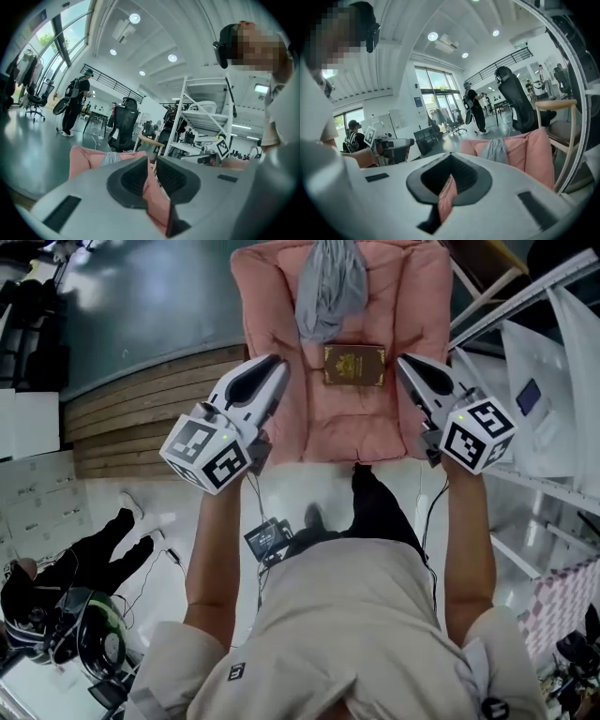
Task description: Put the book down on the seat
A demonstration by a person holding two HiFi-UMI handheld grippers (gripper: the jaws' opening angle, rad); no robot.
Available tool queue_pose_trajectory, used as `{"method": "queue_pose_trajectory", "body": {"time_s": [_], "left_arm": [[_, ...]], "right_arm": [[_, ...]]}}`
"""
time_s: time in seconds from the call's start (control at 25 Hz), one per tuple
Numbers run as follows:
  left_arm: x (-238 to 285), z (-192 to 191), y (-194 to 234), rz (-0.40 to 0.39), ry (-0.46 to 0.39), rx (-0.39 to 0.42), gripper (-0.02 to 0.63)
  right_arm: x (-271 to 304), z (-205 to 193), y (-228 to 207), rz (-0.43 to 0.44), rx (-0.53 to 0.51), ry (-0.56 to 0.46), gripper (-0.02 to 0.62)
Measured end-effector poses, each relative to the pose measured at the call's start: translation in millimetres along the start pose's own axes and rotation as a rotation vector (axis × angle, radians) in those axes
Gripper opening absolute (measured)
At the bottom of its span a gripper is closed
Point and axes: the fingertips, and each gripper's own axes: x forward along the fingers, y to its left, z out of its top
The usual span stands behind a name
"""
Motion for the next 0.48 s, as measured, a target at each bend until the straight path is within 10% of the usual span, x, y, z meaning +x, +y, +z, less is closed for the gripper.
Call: {"method": "queue_pose_trajectory", "body": {"time_s": [0.48], "left_arm": [[-106,87,-91,-0.028,-0.111,0.177,0.055]], "right_arm": [[-83,90,126,0.038,-0.212,-0.097,-0.011]]}}
